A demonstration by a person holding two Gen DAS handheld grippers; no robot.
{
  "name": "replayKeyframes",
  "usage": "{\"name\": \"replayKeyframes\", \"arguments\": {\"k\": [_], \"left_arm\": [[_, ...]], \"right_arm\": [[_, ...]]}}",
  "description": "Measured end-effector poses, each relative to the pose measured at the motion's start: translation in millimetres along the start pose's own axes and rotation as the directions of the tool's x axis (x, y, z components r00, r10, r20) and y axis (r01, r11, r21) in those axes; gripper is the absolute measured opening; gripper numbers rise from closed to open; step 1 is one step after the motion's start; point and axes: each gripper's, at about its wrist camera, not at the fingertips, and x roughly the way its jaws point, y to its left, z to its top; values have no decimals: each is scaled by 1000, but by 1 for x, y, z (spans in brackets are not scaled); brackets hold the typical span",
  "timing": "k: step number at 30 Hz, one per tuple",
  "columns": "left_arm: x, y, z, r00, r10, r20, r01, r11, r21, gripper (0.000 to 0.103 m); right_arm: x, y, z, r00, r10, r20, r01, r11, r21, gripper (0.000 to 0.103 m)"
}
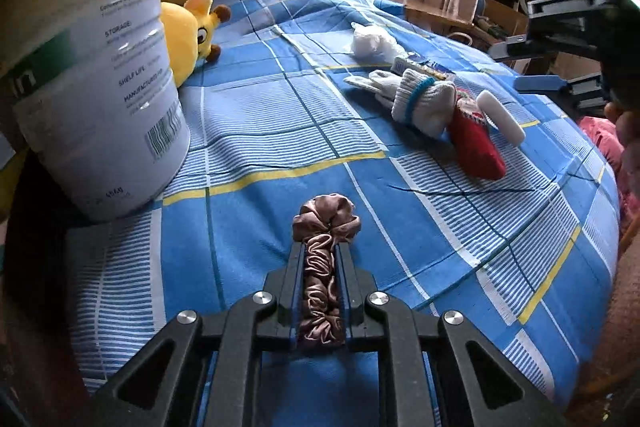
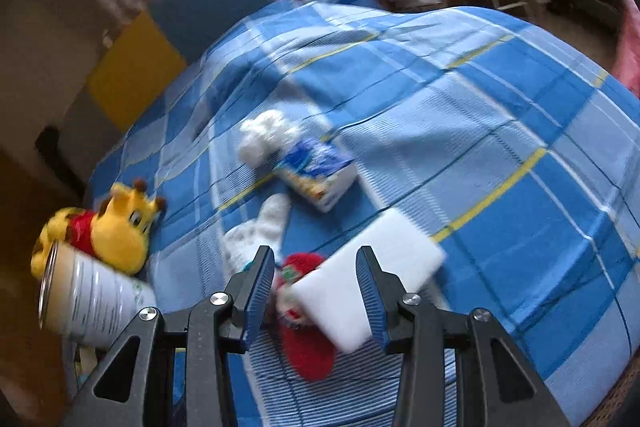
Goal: Organize soft objects
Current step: 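Grasp the white plastic-wrapped bundle with the right tool while the left tool holds the scrunchie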
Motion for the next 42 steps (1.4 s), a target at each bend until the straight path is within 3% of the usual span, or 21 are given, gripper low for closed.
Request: {"name": "replayKeyframes", "arguments": {"k": [4,8,10,17,23,25,26,27,31,36,42], "left_arm": [[-2,0,-3,1000,-3,16,3,1000,3,15],[0,4,-2,999,-29,23,29,999,-16,15],[0,6,-2,999,-42,27,43,999,-27,15],[2,11,-3,996,-76,36,78,995,-56,15],[2,13,-3,995,-86,40,89,994,-66,15],[2,12,-3,996,-86,40,88,994,-65,15],[2,12,-3,996,-85,40,88,994,-65,15],[2,12,-3,996,-85,40,87,994,-64,15],[2,12,-3,996,-79,42,81,995,-58,15],[2,10,-3,996,-73,43,75,996,-53,15],[2,7,-3,997,-61,42,63,997,-45,15]], "right_arm": [[16,21,13,994,89,-63,-91,996,-21,43],[45,47,47,988,137,-68,-138,990,-19,57],[65,55,64,986,138,-89,-138,990,11,58],[141,62,112,989,23,-146,-9,995,96,59],[175,69,120,986,-66,-152,76,995,59,59],[179,76,120,988,-80,-129,81,997,5,42],[181,80,119,987,-88,-132,85,996,-26,39],[177,82,116,988,-93,-126,88,995,-46,35],[154,98,106,991,-25,-130,7,990,-142,31],[95,129,68,990,34,-135,-81,930,-359,31],[42,133,-9,970,28,-240,-154,839,-522,31]]}}
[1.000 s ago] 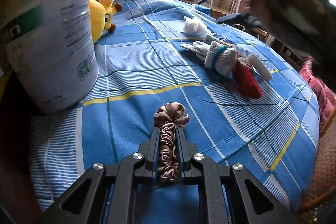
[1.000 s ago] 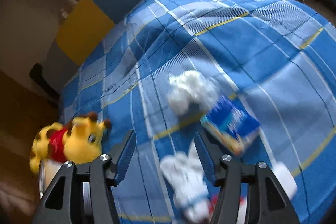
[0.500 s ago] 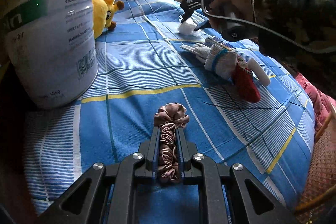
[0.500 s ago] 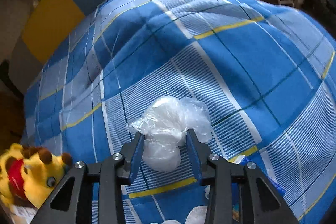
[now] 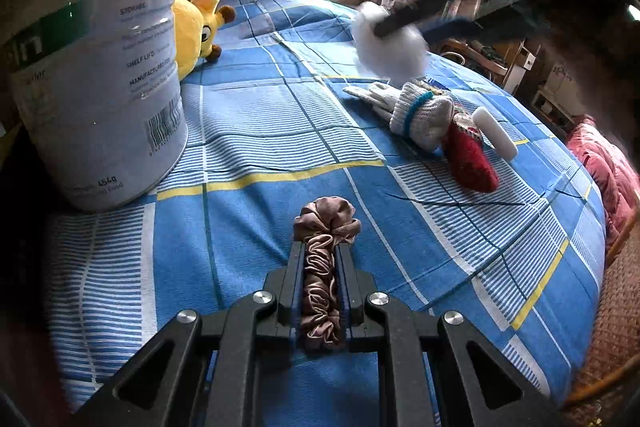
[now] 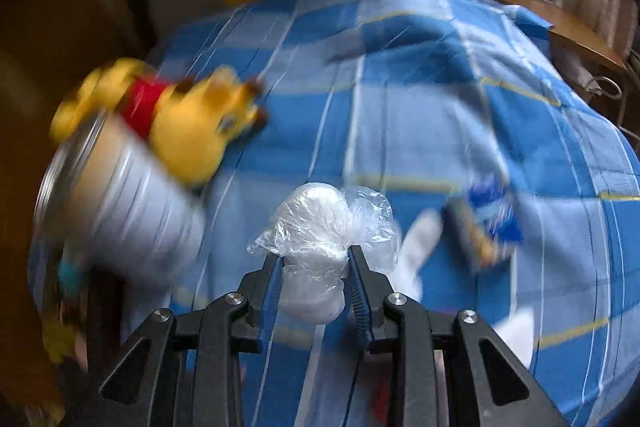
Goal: Organize soft objects
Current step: 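Grasp the white plastic-wrapped bundle with the right tool while the left tool holds the scrunchie, then carry the brown scrunchie into the gold tray and open the left tool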
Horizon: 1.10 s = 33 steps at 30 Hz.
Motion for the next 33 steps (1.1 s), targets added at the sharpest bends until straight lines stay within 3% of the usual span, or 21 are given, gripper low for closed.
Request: {"name": "replayKeyframes", "arguments": {"k": [6,8,14,21,33], "left_arm": [[-1,-4,0,1000,26,-1,-26,1000,17,15],[0,-6,0,999,37,-2,-37,999,25,15],[0,-9,1,997,72,-6,-72,997,39,15],[-15,-4,-3,997,79,-23,-79,997,-9,13],[-92,-10,5,990,106,93,-104,994,-24,13]], "right_arm": [[31,16,-56,989,-86,-123,78,994,-71,31],[39,8,-64,990,-93,-109,88,995,-44,31],[38,-6,-65,993,-72,-94,74,997,24,31],[41,-11,-64,993,-49,-104,54,998,41,33],[51,-4,-64,992,-75,-102,74,997,-14,34]]}}
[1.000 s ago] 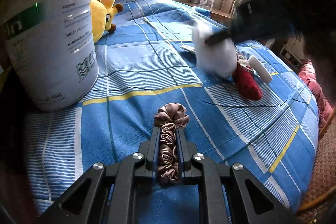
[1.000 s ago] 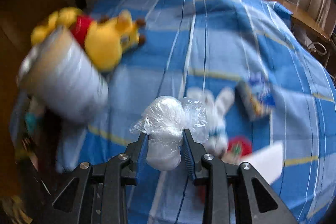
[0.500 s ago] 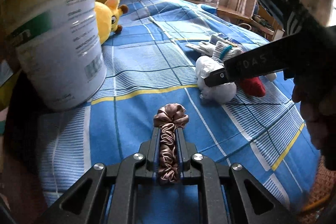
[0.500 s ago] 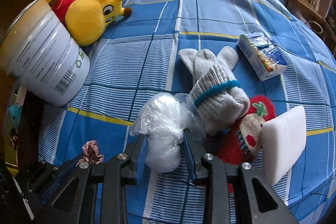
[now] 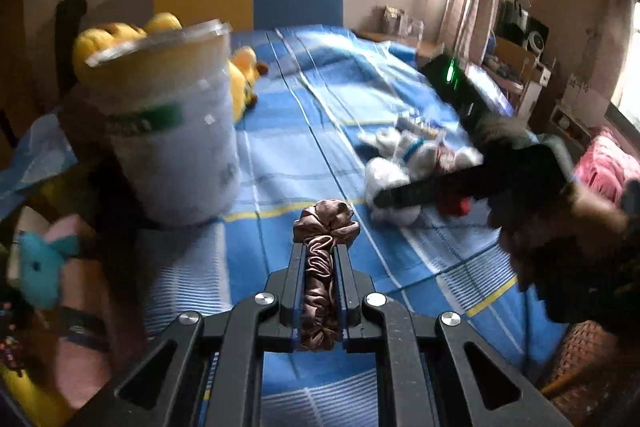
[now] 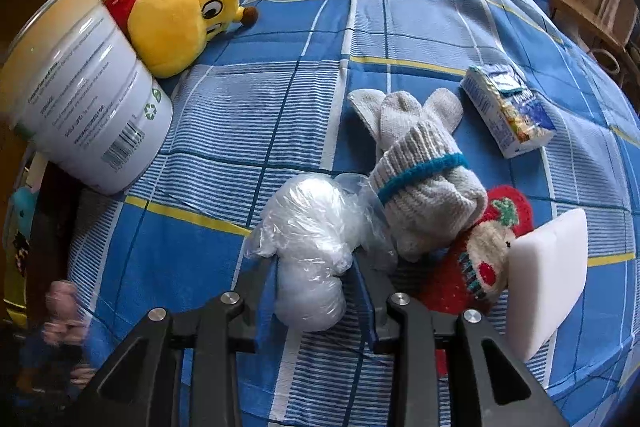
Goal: Organize soft objects
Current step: 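Carry the brown scrunchie into the gold tray and open the left tool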
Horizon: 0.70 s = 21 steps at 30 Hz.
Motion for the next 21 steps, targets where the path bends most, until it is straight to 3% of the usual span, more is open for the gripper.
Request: {"name": "replayKeyframes", "arguments": {"k": [11,21], "left_arm": [[-54,35,9,993,89,77,-83,993,-79,13],[-74,92,-10,975,218,34,-209,961,-181,13]], "right_arm": [[3,18,-1,998,-64,18,65,996,-69,34],[2,18,-4,995,-94,35,96,991,-90,34]]}}
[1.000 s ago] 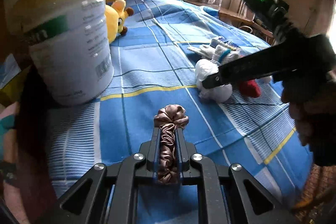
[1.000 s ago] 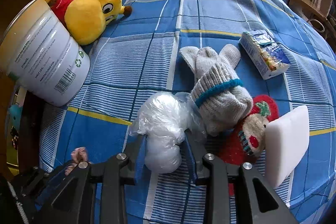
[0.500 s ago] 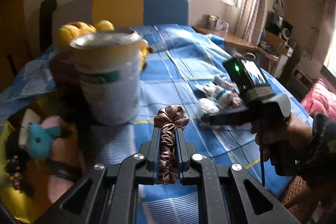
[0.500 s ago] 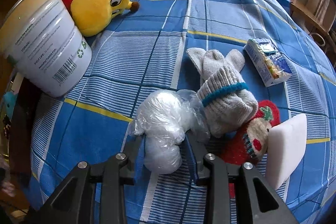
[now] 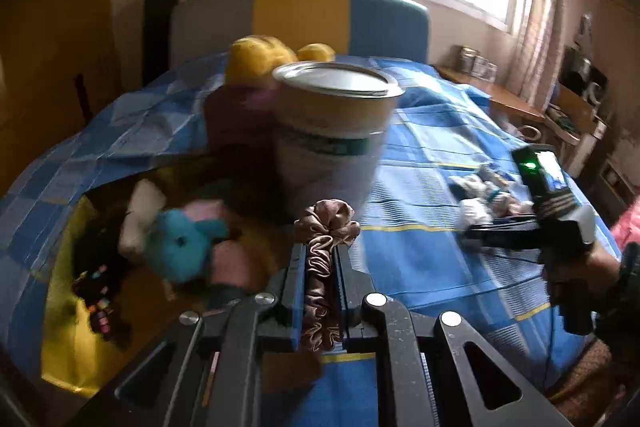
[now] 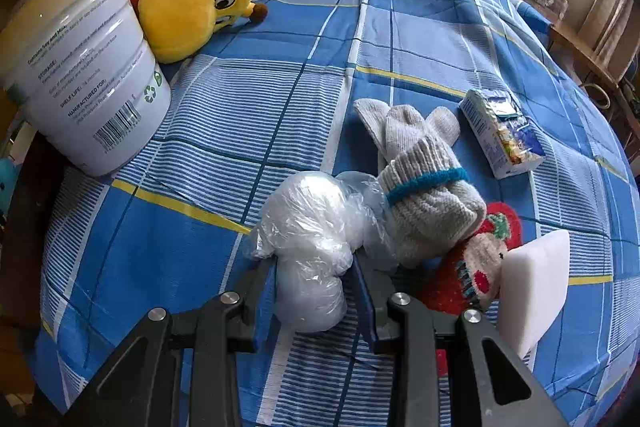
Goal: Organize soft objects
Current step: 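Carry the brown scrunchie into the gold tray and open the left tool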
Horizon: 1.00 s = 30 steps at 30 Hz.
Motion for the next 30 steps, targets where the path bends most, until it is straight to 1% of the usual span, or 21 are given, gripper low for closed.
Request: {"name": "replayKeyframes", "arguments": {"k": [2,4,8,10,12,15,18,21,23,25,27,30], "left_arm": [[-3,17,-3,1000,30,-2,-30,999,-25,13],[-6,42,-6,998,60,-10,-61,995,-75,13],[-11,92,-13,990,137,-29,-140,975,-172,13],[-8,118,-18,982,180,-54,-187,958,-218,13],[-1,141,-25,975,201,-99,-221,938,-267,13],[9,163,-35,961,223,-161,-263,917,-300,14],[16,172,-43,953,223,-203,-281,902,-328,16],[22,174,-50,947,220,-234,-289,902,-322,21],[23,172,-50,948,212,-238,-282,905,-318,33],[22,170,-51,945,230,-234,-296,906,-303,39],[21,170,-50,946,234,-224,-294,909,-296,40],[18,171,-47,950,230,-213,-286,912,-294,43]], "right_arm": [[0,1,-1,1000,-12,3,12,1000,-11,34],[-1,2,-1,1000,-17,5,17,1000,-15,34],[0,1,0,1000,-15,4,15,1000,-11,34],[0,2,0,1000,-16,4,17,1000,-11,34],[0,3,-1,1000,-20,5,20,1000,-14,34],[0,4,-1,1000,-24,5,24,1000,-16,34],[1,4,-1,1000,-24,5,24,1000,-15,34],[1,4,-2,1000,-22,3,22,1000,-12,34],[1,3,-1,1000,-19,3,19,1000,-7,34],[1,2,-1,1000,-20,2,20,1000,-5,34],[1,3,0,1000,-24,1,24,1000,-4,33],[-3,0,6,1000,-10,3,10,999,40,32]]}}
